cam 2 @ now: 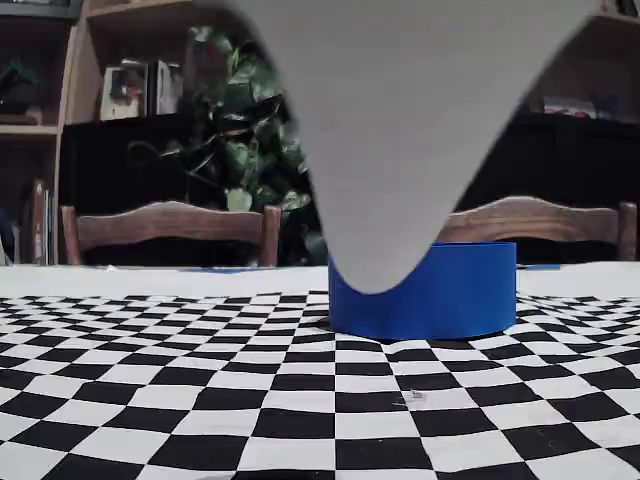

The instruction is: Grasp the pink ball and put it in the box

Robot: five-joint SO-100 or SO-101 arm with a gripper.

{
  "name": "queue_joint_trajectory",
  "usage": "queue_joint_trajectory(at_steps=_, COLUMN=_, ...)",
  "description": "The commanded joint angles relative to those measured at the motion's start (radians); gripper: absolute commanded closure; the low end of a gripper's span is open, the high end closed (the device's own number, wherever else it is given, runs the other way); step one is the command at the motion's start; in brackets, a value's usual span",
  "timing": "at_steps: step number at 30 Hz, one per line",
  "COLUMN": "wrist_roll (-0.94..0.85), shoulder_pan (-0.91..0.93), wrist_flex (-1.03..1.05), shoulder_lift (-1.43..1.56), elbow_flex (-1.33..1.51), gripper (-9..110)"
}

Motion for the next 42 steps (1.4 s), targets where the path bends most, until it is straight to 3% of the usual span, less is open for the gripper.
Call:
queue_joint_trajectory(at_steps=1, wrist_roll=0.003, shoulder_pan=-0.002, wrist_flex=0.002, shoulder_lift=0.018, elbow_flex=0.008, gripper=101)
queue_joint_trajectory(at_steps=26, wrist_roll=-0.003, shoulder_pan=-0.011, wrist_flex=-0.002, shoulder_lift=0.018, elbow_flex=0.008, gripper=101)
queue_joint_trajectory(at_steps=34, wrist_roll=-0.005, shoulder_pan=-0.002, wrist_flex=-0.117, shoulder_lift=0.002, elbow_flex=-0.014, gripper=96)
queue_joint_trajectory(at_steps=38, wrist_roll=-0.069, shoulder_pan=0.0, wrist_flex=-0.196, shoulder_lift=-0.02, elbow_flex=-0.034, gripper=95)
queue_joint_trajectory(at_steps=42, wrist_roll=-0.262, shoulder_pan=-0.006, wrist_flex=-0.279, shoulder_lift=-0.048, elbow_flex=-0.011, gripper=91)
